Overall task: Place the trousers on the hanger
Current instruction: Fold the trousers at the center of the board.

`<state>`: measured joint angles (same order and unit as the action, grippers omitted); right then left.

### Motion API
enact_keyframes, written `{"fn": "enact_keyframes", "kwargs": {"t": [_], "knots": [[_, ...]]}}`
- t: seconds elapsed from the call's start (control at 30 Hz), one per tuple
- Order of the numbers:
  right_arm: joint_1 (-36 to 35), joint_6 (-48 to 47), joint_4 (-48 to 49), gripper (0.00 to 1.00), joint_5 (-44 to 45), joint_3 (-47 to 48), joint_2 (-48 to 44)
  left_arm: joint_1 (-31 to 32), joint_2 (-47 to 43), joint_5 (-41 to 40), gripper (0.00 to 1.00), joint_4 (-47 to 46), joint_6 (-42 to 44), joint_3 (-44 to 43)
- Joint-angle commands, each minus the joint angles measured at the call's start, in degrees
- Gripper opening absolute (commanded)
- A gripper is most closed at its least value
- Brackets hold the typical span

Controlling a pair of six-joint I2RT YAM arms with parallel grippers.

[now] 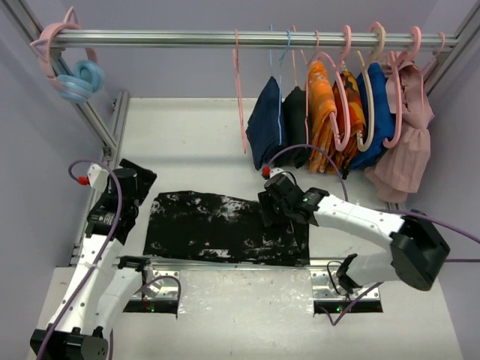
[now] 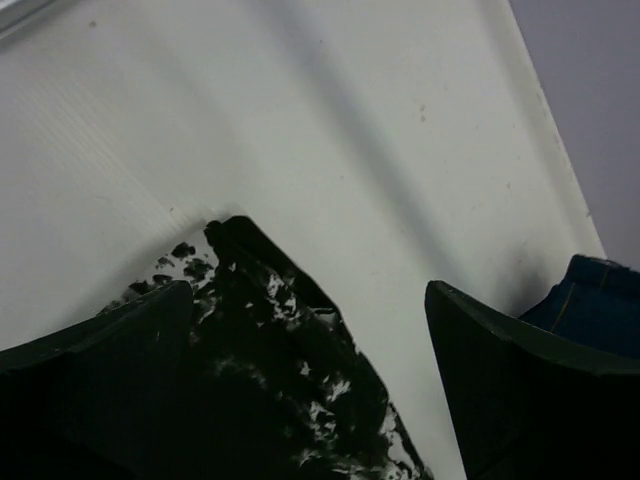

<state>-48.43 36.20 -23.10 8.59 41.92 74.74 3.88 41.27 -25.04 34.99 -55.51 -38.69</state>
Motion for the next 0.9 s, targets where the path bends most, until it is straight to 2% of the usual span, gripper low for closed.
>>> {"fn": "enact_keyframes", "kwargs": {"t": [0.0, 0.2, 0.33, 0.5, 0.67, 0.87], "knots": [[5.1, -1.3, 0.5, 0.52, 2.6, 2.9, 11.8, -0.1, -2.1, 5.7, 1.00, 0.0, 6.3, 0.8], [5.5, -3.7, 1.7, 0.51, 3.1, 6.5, 23.2, -0.1, -4.8, 6.0, 1.00, 4.1, 12.0, -2.3], [6.8, -8.2, 1.0, 0.52, 5.4, 10.9, 25.6, -0.1, -5.4, 9.7, 1.00, 5.3, 13.7, -4.0], [9.0, -15.6, -0.8, 0.52, 6.6, 17.0, 25.0, -0.1, -7.0, 6.3, 1.00, 7.9, 14.2, -7.8], [8.8, -16.2, -2.8, 0.54, 4.5, 17.0, 15.8, -0.1, -7.2, 4.3, 1.00, 9.0, 15.8, -9.5], [3.1, -10.9, -1.6, 0.64, -3.5, 8.9, -1.8, -0.1, -6.8, 3.1, 1.00, 9.0, 22.8, -14.0]]}}
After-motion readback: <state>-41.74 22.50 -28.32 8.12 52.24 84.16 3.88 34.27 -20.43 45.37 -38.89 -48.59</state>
